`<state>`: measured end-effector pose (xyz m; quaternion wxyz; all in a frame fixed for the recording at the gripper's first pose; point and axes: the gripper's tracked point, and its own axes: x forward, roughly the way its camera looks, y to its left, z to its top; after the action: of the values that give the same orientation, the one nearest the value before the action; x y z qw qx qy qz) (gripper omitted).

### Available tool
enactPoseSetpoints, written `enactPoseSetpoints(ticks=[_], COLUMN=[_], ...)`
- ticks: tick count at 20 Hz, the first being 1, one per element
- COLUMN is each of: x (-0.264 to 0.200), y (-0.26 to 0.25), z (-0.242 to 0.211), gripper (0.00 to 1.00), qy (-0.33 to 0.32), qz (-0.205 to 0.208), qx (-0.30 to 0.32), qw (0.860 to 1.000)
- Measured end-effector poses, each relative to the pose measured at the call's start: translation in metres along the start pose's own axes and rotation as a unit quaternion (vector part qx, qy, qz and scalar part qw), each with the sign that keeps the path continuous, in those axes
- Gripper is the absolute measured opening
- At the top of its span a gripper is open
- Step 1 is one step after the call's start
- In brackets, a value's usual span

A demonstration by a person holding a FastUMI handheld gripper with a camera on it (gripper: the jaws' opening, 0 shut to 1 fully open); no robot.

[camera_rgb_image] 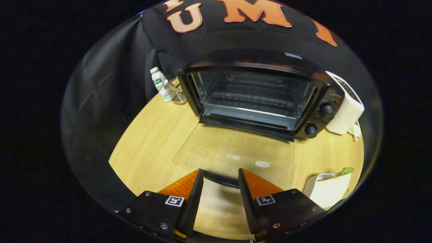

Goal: Open the toaster oven, put the food inside, and close the toaster oven door.

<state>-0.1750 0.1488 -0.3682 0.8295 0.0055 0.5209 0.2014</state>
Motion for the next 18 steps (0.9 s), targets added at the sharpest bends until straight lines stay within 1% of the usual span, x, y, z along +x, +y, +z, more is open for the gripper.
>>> enactPoseSetpoints(ticks=[3, 5, 8, 9, 10, 11, 13, 14, 18], x=[-0.04, -0.063, -0.086, -0.094, -0.101, -0.107, -0.113, -0.113, -0.099], y=[-0.037, -0.07, -0.121, -0.14, -0.159, -0.176, -0.208, -0.219, -0.252], z=[0.021, 0.022, 0.012, 0.007, 0.0, -0.003, -0.009, -0.015, -0.037], gripper=[0.62, 0.65, 0.76, 0.78, 0.84, 0.86, 0.91, 0.94, 0.94], qy=[-0.045, -0.056, -0.061, -0.06, -0.057, -0.058, -0.058, -0.053, -0.023], qz=[-0.014, -0.031, -0.067, -0.081, -0.093, -0.104, -0.125, -0.129, -0.121], qx=[0.03, 0.05, 0.075, 0.085, 0.096, 0.109, 0.13, 0.139, 0.168], qw=[0.998, 0.997, 0.993, 0.991, 0.989, 0.987, 0.982, 0.98, 0.978])
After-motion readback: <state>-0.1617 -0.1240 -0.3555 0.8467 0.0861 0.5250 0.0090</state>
